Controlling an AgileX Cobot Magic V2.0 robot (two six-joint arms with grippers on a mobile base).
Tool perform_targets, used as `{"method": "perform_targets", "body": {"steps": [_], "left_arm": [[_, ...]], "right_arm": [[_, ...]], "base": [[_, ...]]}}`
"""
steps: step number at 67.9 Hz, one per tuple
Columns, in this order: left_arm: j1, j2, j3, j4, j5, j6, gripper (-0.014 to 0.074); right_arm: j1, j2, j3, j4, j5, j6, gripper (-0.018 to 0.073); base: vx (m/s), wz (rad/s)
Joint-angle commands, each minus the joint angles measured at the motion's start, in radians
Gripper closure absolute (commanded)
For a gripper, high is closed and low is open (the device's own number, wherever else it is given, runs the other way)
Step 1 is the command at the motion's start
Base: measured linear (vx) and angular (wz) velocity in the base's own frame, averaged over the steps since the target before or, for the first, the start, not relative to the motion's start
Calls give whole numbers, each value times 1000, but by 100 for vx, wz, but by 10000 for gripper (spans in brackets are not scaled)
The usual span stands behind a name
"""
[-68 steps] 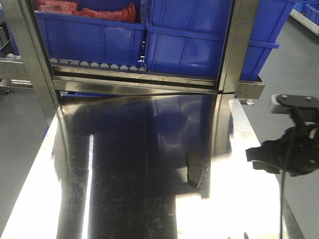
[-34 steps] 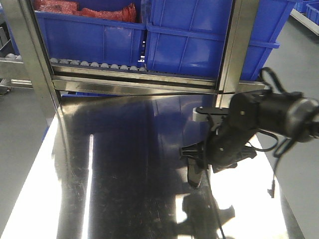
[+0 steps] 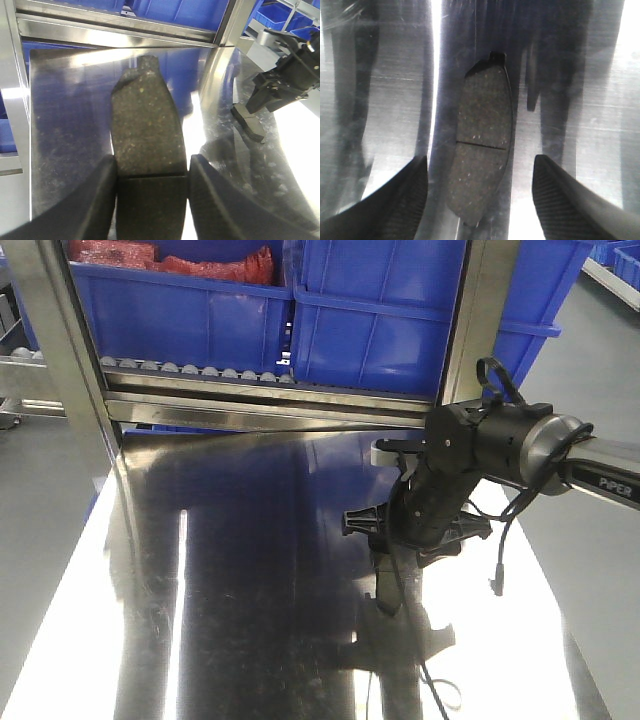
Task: Move and align brake pads A on conveyor
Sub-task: 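Lower the open right gripper over the remaining brake pad on the table, then close the right gripper on the brake pad and lift it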
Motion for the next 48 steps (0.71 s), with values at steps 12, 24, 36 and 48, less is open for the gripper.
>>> {"method": "perform_targets", "body": {"steps": [12, 24, 36, 48], "left_arm": [[-2, 8, -29, -2, -88, 0, 602], [-2, 8, -29, -2, -88, 0, 602], [-2, 8, -29, -2, -88, 0, 602], [-2, 8, -29, -2, -88, 0, 602]], "right_arm": [[0, -7, -31, -28, -21, 46, 117], [0, -5, -31, -38, -49, 49, 117], [0, -5, -31, -40, -67, 48, 117], [0, -5, -31, -58, -79, 48, 117]], "base": [[0, 0], [0, 0], [0, 0], [0, 0]]}}
